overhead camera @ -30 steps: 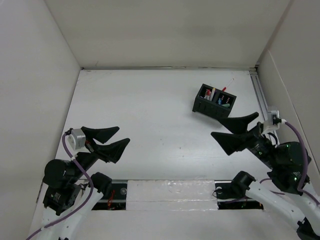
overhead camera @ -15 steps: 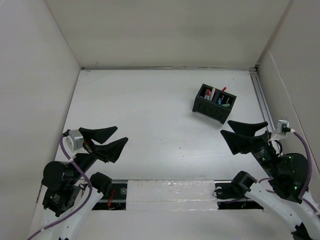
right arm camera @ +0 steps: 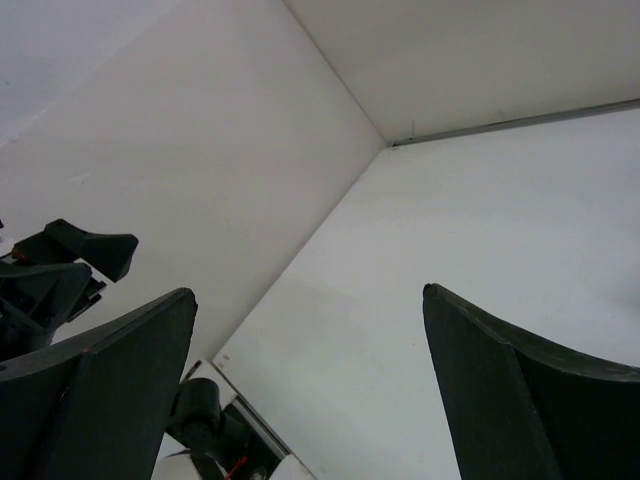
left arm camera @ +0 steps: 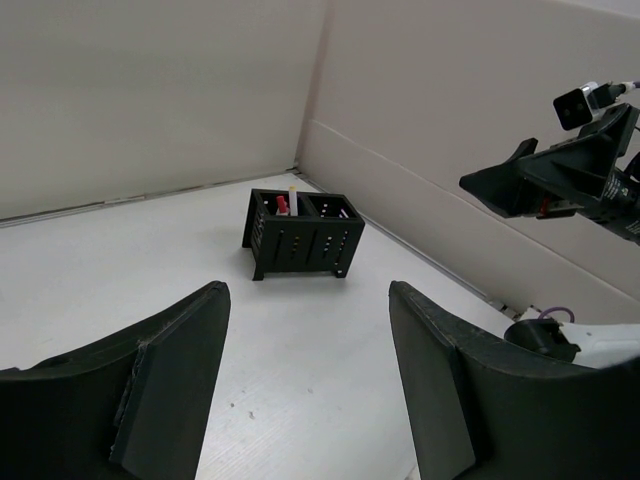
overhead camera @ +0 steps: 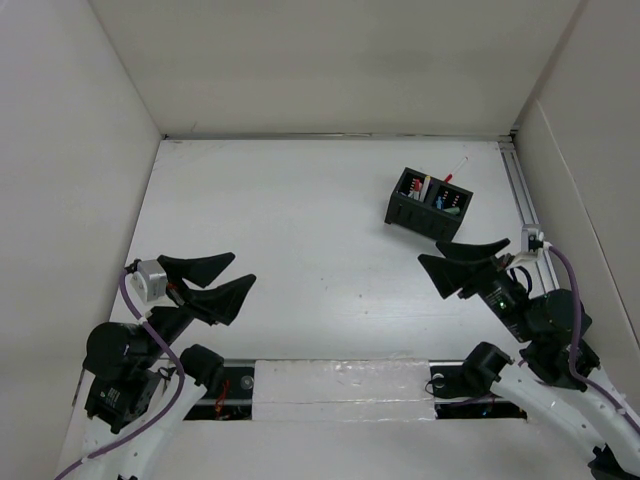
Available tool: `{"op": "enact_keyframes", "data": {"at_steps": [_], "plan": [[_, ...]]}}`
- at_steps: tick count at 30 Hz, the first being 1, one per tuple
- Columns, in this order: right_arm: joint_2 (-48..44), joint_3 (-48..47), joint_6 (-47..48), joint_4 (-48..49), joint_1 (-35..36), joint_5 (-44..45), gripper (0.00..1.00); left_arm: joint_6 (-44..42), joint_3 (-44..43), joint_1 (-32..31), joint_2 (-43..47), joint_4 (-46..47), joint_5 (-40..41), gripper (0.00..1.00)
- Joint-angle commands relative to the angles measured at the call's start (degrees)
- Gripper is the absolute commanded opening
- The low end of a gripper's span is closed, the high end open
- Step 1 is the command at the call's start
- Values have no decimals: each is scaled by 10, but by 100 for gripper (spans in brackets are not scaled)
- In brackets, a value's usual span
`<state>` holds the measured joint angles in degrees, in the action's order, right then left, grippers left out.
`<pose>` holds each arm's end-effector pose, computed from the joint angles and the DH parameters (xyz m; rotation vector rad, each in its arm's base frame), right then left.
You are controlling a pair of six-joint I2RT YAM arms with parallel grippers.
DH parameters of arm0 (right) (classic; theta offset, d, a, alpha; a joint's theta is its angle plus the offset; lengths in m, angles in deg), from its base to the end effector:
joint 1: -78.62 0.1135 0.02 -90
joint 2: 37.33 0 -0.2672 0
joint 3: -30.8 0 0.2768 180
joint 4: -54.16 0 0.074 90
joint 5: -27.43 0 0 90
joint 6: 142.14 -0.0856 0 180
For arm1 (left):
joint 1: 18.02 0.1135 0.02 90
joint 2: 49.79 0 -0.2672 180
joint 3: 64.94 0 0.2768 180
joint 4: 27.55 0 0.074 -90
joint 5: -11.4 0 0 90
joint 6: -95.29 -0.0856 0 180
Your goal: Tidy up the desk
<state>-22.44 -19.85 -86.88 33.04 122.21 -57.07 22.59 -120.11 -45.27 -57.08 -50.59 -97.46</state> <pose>0.1074 0.0909 0.3842 -0.0212 1.3999 1.0907 0.0596 -0.0618 0.4178 0.4034 1.1364 -0.8717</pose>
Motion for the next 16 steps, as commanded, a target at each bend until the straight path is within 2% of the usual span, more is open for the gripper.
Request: {"op": "enact_keyframes", "data": {"at_steps": [1, 10, 12, 13, 16], "plan": [[-6, 1, -7, 37, 4, -14, 100, -6, 4, 2, -4, 21, -5, 61], [-4, 15, -9, 38, 4, -1, 100, -6, 5, 2, -2, 21, -7, 60], [-4, 18, -9, 41, 4, 0, 100, -10, 10, 2, -2, 23, -13, 59], [-4, 18, -10, 41, 4, 1, 100, -12, 18, 2, 2, 29, -28, 53], [-5, 19, -10, 44, 4, 0, 100, -13, 17, 2, 3, 30, -32, 55]]}}
